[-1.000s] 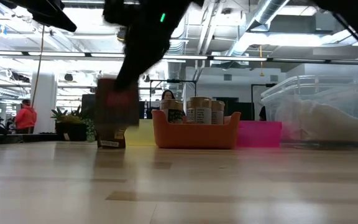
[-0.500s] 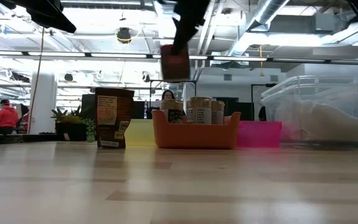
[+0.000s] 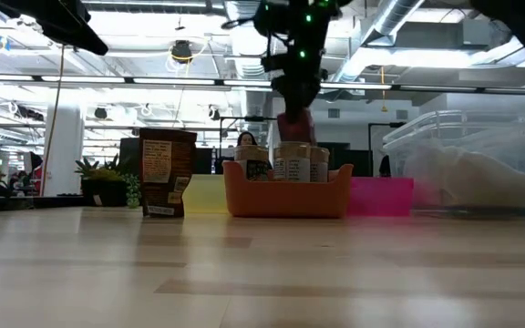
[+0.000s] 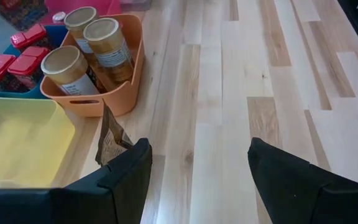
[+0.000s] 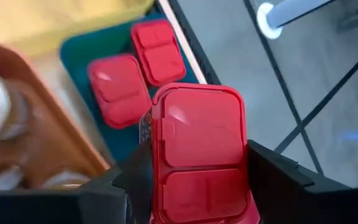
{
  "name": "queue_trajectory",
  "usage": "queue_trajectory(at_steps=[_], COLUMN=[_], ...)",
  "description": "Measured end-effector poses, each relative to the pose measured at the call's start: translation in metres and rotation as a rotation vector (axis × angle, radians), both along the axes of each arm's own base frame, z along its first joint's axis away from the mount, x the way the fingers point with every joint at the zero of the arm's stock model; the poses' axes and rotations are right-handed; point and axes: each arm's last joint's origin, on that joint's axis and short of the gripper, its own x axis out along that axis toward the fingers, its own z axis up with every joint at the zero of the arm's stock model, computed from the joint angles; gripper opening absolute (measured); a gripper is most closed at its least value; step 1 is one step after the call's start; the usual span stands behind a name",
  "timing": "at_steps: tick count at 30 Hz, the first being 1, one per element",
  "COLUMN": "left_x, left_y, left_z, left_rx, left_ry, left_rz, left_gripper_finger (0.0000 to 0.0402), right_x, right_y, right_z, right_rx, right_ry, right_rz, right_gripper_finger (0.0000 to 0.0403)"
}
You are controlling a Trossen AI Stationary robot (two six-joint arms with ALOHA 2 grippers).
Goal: Sort spices by type
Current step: Put the red seasoning can into the blue bin
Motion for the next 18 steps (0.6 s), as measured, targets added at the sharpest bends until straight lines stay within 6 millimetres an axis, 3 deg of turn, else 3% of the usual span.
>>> queue_trajectory(at_steps=[5,18], left_x=[0.000,0.000], left_y=[0.000,0.000], left_z=[0.000,0.000], left_rx=[0.000,0.006], left_ry=[0.000,0.000], left_rz=[0.000,-0.003], left_gripper_finger=[0.0253,0.0253], right_x=[-0.007,-0.013], right_y=[-0.014,-0.028], right_z=[-0.011,-0.027], right_rx=[0.112,0.221], right_ry=[-0.009,-0.067], right_rz=[0.002,-0.071], right_gripper_finger=[0.0234,0.0234])
